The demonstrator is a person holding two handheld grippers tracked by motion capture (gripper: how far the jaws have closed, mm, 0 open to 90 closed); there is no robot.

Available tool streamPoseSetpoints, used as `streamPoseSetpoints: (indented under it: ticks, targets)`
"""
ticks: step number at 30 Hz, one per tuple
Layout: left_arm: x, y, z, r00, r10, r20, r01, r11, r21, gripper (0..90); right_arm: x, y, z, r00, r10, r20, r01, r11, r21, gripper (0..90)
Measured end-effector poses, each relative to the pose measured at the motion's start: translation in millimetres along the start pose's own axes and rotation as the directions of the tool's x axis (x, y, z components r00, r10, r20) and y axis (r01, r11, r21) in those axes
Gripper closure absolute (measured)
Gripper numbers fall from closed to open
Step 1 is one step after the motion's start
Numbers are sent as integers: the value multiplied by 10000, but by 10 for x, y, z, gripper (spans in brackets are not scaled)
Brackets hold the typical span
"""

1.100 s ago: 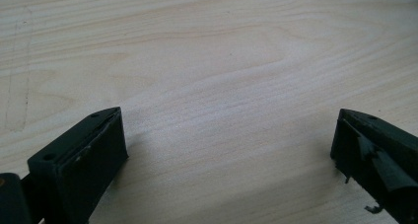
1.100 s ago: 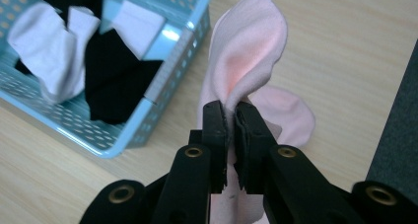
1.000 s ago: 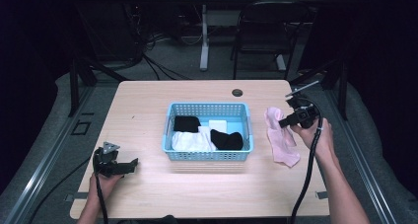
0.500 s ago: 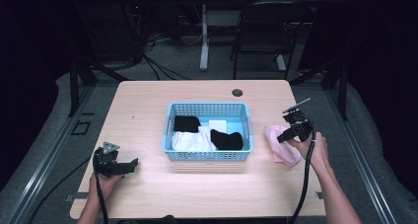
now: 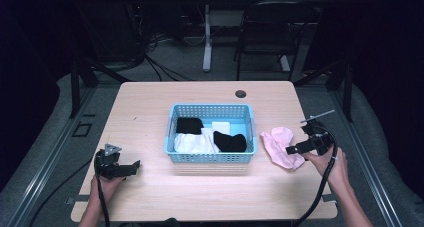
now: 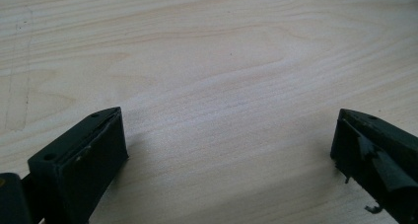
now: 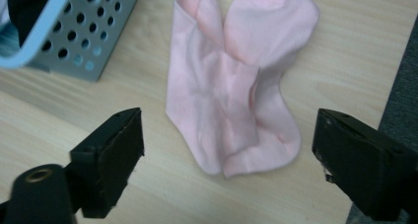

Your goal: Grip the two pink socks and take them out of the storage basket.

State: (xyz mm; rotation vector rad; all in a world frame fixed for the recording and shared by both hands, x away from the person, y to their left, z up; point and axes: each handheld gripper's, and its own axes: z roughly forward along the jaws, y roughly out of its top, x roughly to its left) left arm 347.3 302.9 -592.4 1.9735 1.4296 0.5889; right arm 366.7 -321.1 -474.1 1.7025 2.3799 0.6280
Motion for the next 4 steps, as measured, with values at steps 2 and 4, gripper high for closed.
streamPoseSetpoints:
  ticks: [2, 4]
  targets:
    - [0, 1, 2, 10000, 8, 6, -8, 10000, -7, 5, -21, -95, 5, 10000, 53, 3, -53, 10000, 84, 53]
    - [0, 1, 2, 10000, 4, 8, -4, 10000, -8, 5, -50, -125, 6, 9998, 212, 17, -212, 9997, 83, 48]
